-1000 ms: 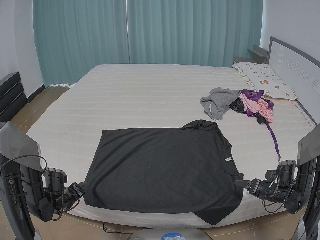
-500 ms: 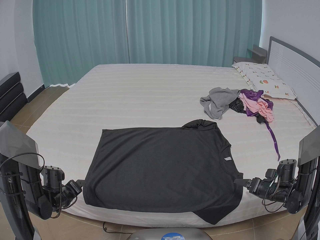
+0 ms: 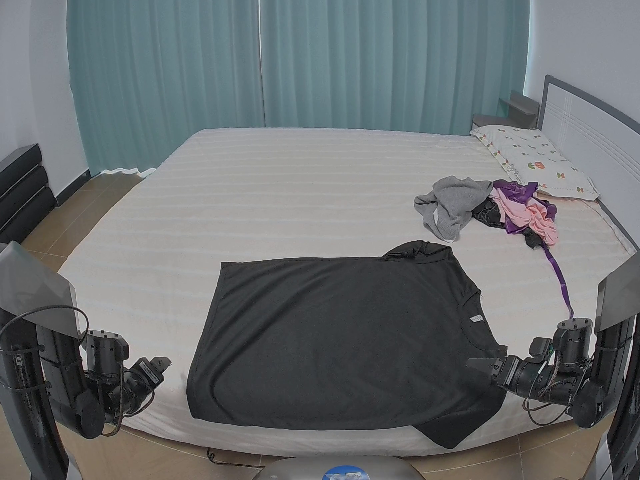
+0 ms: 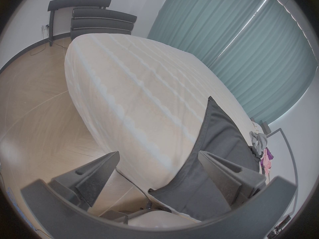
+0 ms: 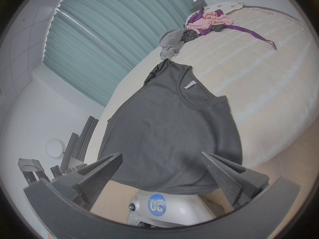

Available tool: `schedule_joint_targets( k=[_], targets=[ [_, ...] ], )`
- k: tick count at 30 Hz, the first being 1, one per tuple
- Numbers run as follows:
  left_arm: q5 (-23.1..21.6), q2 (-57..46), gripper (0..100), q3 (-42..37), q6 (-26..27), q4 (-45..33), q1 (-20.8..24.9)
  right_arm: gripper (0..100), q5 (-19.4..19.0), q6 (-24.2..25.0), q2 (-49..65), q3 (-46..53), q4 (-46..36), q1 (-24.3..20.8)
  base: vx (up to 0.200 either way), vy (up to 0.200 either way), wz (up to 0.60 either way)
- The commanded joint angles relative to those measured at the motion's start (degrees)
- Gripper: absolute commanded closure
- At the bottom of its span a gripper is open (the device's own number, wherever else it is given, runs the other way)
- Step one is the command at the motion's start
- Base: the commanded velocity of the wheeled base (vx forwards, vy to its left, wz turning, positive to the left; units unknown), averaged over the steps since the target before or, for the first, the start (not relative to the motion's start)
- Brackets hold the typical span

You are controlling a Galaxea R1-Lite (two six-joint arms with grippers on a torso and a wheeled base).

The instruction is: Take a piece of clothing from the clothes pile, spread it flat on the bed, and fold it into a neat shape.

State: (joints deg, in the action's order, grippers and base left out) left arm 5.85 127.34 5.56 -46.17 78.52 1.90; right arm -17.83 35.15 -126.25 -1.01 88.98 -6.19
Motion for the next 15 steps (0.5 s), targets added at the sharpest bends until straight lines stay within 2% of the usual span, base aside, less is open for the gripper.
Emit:
schedule_joint_targets(
  k=[1, 15],
  targets=[
    [0.1, -0.8, 0, 0.2, -1.5, 0.1, 1.4, 0, 0.0, 0.0, 0.1, 0.7, 0.8, -0.3, 0.000, 0.000, 0.00],
    [0.2, -1.0, 0, 0.6, -2.3, 0.1, 2.1, 0, 0.0, 0.0, -0.1, 0.6, 0.8, -0.3, 0.000, 0.000, 0.00]
  ],
)
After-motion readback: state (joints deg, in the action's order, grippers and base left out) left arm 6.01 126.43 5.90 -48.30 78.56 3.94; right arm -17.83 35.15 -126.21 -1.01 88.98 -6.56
